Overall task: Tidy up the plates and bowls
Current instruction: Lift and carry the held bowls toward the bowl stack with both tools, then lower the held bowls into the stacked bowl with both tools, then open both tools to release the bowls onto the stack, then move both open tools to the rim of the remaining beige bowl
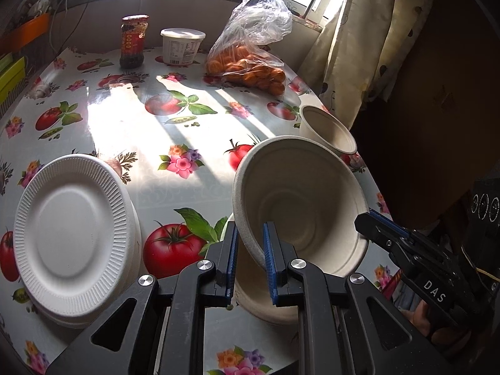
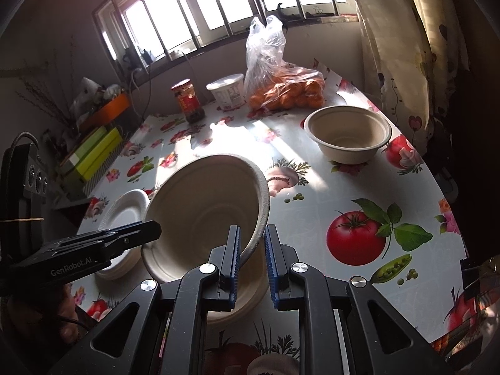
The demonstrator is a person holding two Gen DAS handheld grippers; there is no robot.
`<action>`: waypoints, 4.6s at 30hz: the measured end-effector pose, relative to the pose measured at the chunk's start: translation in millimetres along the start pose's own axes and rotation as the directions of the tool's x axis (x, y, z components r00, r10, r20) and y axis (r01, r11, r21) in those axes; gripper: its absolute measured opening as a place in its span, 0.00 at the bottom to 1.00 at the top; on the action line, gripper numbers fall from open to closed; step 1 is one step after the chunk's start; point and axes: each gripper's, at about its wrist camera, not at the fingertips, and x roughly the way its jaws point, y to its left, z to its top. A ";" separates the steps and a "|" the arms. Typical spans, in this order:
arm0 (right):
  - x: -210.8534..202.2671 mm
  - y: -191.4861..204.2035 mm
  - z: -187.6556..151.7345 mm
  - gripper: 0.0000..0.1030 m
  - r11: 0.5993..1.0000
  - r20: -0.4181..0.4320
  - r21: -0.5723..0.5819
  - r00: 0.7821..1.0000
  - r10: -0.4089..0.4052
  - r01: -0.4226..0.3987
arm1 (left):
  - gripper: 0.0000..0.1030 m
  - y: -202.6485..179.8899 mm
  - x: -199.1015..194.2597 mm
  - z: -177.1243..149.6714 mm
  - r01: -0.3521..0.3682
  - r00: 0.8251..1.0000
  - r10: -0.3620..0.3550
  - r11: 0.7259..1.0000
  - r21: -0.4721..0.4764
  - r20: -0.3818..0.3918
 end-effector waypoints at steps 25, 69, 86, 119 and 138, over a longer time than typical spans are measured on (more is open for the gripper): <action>-2.2 0.5 -26.3 0.16 1.000 -0.026 0.011 1.000 -0.012 0.012 | 0.16 -5.0 4.0 -21.1 -0.029 0.999 0.029 1.000 -0.002 -0.030; 7.6 -1.3 -32.8 0.18 1.000 -0.048 0.014 0.999 -0.007 0.007 | 0.23 -6.1 13.0 -24.2 -0.092 0.994 0.092 0.996 0.004 -0.060; 9.0 -2.9 -32.9 0.24 1.000 -0.049 0.018 0.999 -0.006 0.007 | 0.23 -8.8 14.6 -23.8 -0.107 0.992 0.108 0.994 0.013 -0.059; 14.0 -25.7 -8.2 0.36 0.997 -0.038 0.067 0.999 -0.029 0.031 | 0.45 -32.6 27.0 14.5 -0.125 0.991 0.129 0.987 0.105 -0.025; 4.2 -70.3 33.0 0.37 0.982 0.023 0.123 0.989 -0.147 0.143 | 0.45 -70.8 51.5 75.3 -0.094 0.996 0.094 0.964 0.249 0.010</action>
